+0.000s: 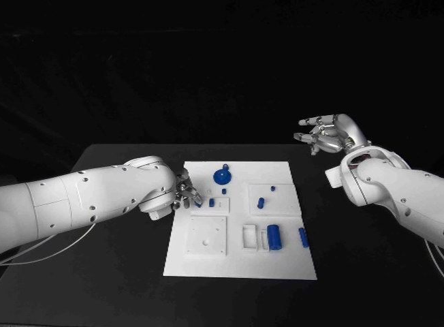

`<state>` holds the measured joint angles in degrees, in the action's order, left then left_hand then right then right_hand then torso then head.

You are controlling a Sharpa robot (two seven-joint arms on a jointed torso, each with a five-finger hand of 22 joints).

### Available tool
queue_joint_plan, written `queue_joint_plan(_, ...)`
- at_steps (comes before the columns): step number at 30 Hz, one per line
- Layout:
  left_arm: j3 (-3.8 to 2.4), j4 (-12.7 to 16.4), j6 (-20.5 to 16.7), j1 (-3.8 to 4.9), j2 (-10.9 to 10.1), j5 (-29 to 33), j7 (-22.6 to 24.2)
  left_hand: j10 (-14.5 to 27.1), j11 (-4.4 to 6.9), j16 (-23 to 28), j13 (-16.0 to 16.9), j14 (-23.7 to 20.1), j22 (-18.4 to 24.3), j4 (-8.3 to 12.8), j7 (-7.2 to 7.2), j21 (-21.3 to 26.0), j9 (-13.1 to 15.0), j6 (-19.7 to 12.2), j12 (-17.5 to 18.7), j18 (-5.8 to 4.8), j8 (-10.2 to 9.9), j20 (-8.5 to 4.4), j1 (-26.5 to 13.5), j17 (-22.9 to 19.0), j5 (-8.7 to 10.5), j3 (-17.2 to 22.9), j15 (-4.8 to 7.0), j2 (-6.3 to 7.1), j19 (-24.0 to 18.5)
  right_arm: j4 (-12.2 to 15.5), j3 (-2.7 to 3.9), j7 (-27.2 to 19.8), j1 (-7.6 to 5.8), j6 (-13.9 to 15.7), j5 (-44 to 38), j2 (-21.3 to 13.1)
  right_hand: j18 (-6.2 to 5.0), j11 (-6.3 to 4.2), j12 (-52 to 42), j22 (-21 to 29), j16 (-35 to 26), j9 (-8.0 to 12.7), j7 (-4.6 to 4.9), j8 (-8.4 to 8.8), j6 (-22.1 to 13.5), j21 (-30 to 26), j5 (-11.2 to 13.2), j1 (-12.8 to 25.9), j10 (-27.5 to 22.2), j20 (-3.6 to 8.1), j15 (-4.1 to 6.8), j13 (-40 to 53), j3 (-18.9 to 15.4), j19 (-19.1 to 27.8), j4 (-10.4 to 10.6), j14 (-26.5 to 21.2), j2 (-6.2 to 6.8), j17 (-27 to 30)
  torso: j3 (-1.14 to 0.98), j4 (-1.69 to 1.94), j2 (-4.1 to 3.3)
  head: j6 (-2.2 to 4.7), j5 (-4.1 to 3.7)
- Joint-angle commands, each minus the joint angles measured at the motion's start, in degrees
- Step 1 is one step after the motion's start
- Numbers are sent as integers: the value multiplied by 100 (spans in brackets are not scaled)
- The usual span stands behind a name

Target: Assemble the parts on the task board

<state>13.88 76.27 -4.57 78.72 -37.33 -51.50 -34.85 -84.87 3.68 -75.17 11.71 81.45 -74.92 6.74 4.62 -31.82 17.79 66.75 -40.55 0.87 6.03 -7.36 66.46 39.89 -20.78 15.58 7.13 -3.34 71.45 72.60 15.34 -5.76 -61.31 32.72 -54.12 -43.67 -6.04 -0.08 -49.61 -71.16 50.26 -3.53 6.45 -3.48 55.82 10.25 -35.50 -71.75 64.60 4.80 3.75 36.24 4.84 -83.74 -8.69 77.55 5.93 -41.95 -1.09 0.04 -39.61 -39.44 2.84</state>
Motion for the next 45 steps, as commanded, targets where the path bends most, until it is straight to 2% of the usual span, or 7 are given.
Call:
queue_joint_plan(1,1,31,-120,-8,-1,121,67,-199,113,7,-7,22,-113,-4,-666,-17,1203,1293,9,111,38,22,-17,9,-2,17,-1,-55,-17,11,4,-30,4,-57,-6,-2,-37,9,-9,-7,27,6,19,2,-4,-20,-20,32,-36,3,2,-9,13,-199,13,-52,12,5,0,1,1,0,-6)
queue_joint_plan(10,1,51,-311,-10,-12,45,121,-199,114,10,-12,19,-113,-10,-665,-19,1199,1297,15,121,28,31,-15,8,13,19,-1,-69,-18,13,4,-28,4,-56,-6,-5,-37,9,-9,-7,27,6,19,2,-4,-20,-20,32,-36,3,2,-9,13,-199,13,-52,12,5,-1,1,-2,6,-4)
queue_joint_plan(20,2,64,-322,-12,-21,-11,118,-199,114,10,-12,19,-114,-10,-665,-19,1199,1297,16,122,27,32,-14,8,14,19,-1,-70,-18,15,4,-25,5,-59,-6,-9,-37,9,-9,-7,27,6,19,2,-4,-20,-20,32,-36,3,2,-9,13,-199,13,-52,12,5,0,2,0,-6,-4)
queue_joint_plan(26,2,46,-197,-20,-15,-51,85,-199,113,22,-17,14,-113,-20,-662,-18,1194,1290,25,134,15,41,-2,-9,31,16,-1,-72,-22,14,4,-23,5,-61,-6,-11,-37,9,-9,-7,27,6,19,2,-4,-20,-20,32,-36,3,2,-9,13,-199,13,-52,12,5,2,3,0,-18,-13)
queue_joint_plan(33,2,16,-27,-74,3,-86,35,-199,110,37,-23,0,-113,-23,-658,-12,1187,1284,39,135,5,44,8,-35,44,13,-4,-68,-31,13,4,-22,6,-65,-6,-16,-37,9,-9,-7,27,6,19,2,-4,-20,-20,32,-36,3,2,-9,13,-199,13,-52,12,5,5,-3,0,-26,-16)
queue_joint_plan(45,2,-4,93,-120,-22,-214,-17,-199,106,39,-23,-3,-113,-42,-657,-8,1173,1287,41,138,-4,49,9,-41,53,-6,-5,-52,-33,19,4,-22,9,-69,-6,-26,-37,9,-10,-7,26,7,18,3,-7,-22,-28,38,-34,3,2,-9,5,-200,17,-51,16,6,4,8,4,-34,-15)
